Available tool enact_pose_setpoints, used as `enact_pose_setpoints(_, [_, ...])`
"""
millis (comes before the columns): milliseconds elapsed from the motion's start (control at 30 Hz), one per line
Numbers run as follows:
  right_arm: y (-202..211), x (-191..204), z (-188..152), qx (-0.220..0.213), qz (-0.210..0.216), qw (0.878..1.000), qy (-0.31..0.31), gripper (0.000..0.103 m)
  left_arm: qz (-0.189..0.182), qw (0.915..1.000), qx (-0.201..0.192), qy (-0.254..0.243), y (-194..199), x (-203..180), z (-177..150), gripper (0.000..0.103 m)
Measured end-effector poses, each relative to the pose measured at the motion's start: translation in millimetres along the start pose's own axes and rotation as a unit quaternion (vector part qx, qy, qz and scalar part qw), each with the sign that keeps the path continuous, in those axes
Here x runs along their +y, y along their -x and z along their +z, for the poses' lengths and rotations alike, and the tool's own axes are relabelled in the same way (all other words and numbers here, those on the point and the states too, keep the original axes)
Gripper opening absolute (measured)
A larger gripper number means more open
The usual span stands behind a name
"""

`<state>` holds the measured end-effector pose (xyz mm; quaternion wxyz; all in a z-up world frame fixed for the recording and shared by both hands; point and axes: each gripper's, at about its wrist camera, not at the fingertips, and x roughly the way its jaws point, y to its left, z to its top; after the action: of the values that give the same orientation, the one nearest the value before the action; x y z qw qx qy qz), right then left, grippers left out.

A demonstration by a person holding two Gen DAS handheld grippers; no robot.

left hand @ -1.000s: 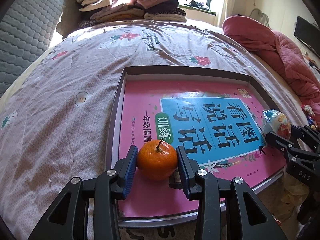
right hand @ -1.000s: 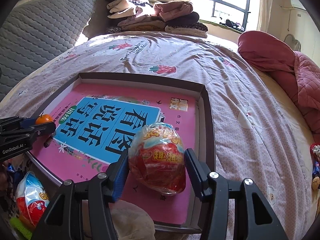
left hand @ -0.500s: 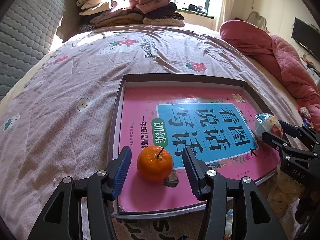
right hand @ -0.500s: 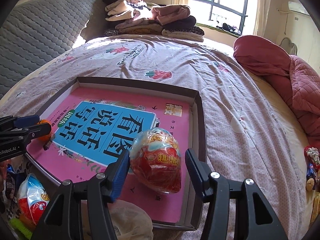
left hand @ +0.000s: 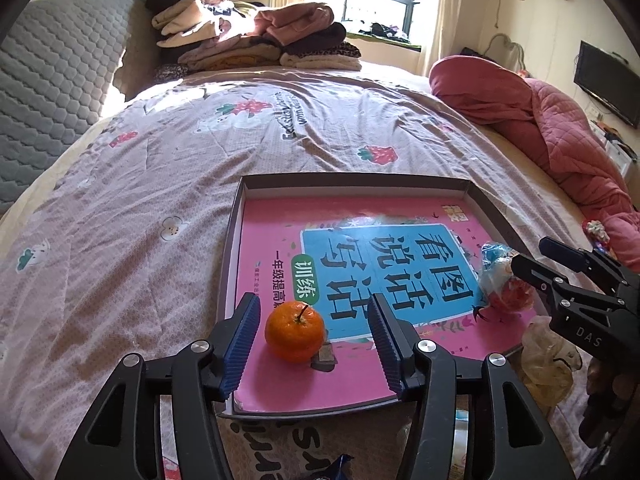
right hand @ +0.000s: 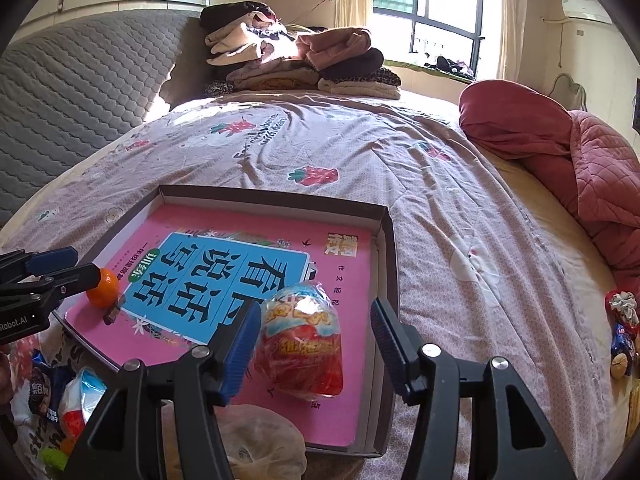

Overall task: Organize objects
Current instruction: 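Withdraw both open grippers up and away from the tray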

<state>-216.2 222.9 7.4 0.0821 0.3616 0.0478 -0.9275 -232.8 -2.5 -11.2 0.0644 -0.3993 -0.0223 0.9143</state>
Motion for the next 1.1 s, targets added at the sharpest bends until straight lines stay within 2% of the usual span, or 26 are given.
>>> enact_pose_setpoints(1100, [114.2, 28.0, 9.0, -0.099, 0.033, 0.995, 0.011, 0.059, 0.008, 0.994, -0.101, -0.041, 108.5, -35.4, -15.6, 0.062])
